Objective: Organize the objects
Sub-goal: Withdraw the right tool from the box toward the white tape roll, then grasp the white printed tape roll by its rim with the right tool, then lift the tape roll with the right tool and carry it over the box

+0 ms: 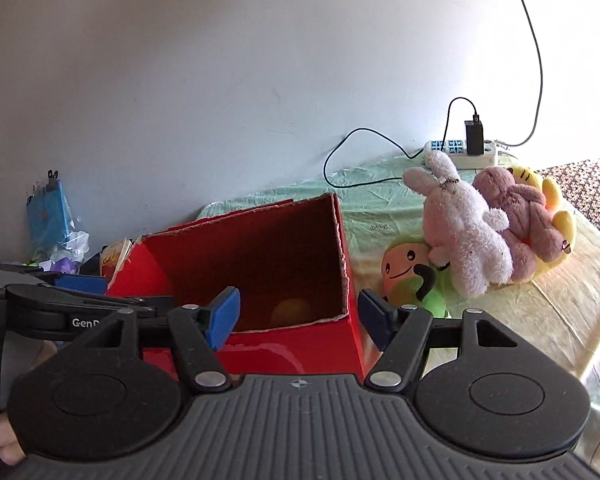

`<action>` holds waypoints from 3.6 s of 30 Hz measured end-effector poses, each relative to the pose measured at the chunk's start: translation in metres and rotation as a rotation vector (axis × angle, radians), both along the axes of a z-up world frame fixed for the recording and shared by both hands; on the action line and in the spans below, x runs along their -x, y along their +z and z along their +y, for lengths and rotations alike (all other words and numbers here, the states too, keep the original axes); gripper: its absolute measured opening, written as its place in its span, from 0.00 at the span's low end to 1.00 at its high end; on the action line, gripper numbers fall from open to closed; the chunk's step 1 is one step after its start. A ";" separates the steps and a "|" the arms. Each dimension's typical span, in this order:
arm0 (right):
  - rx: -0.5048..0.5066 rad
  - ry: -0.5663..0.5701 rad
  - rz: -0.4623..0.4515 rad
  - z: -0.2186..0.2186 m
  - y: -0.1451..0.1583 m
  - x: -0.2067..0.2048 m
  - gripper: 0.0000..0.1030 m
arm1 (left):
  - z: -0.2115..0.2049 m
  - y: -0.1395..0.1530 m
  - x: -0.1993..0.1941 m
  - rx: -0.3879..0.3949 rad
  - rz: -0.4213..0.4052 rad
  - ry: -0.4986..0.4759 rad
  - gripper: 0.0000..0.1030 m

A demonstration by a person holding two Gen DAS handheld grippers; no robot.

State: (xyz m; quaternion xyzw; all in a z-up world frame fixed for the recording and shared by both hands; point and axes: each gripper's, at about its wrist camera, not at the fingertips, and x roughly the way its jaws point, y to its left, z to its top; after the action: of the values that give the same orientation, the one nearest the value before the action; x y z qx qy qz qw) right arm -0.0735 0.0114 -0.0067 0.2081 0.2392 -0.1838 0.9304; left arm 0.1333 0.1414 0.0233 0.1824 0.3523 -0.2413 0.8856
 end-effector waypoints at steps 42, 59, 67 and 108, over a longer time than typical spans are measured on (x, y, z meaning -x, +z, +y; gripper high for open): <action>-0.299 0.547 0.287 0.016 -0.063 -0.003 0.30 | 0.050 -0.025 0.078 -0.033 0.157 0.230 0.71; -0.481 0.482 0.367 0.009 -0.097 -0.006 0.16 | 0.031 -0.076 0.101 0.030 0.437 0.039 0.48; -0.395 0.396 0.380 -0.006 -0.084 0.010 0.15 | 0.009 -0.075 0.097 0.051 0.425 -0.097 0.44; 0.229 0.291 0.137 -0.053 0.035 -0.107 0.14 | -0.028 -0.020 -0.052 0.489 0.338 -0.260 0.38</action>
State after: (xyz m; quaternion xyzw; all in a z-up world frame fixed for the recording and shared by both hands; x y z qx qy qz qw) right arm 0.0332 -0.0420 0.0286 0.0509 0.3072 -0.0870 0.9463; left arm 0.1856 0.1129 0.0035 -0.0349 0.3999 -0.4569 0.7938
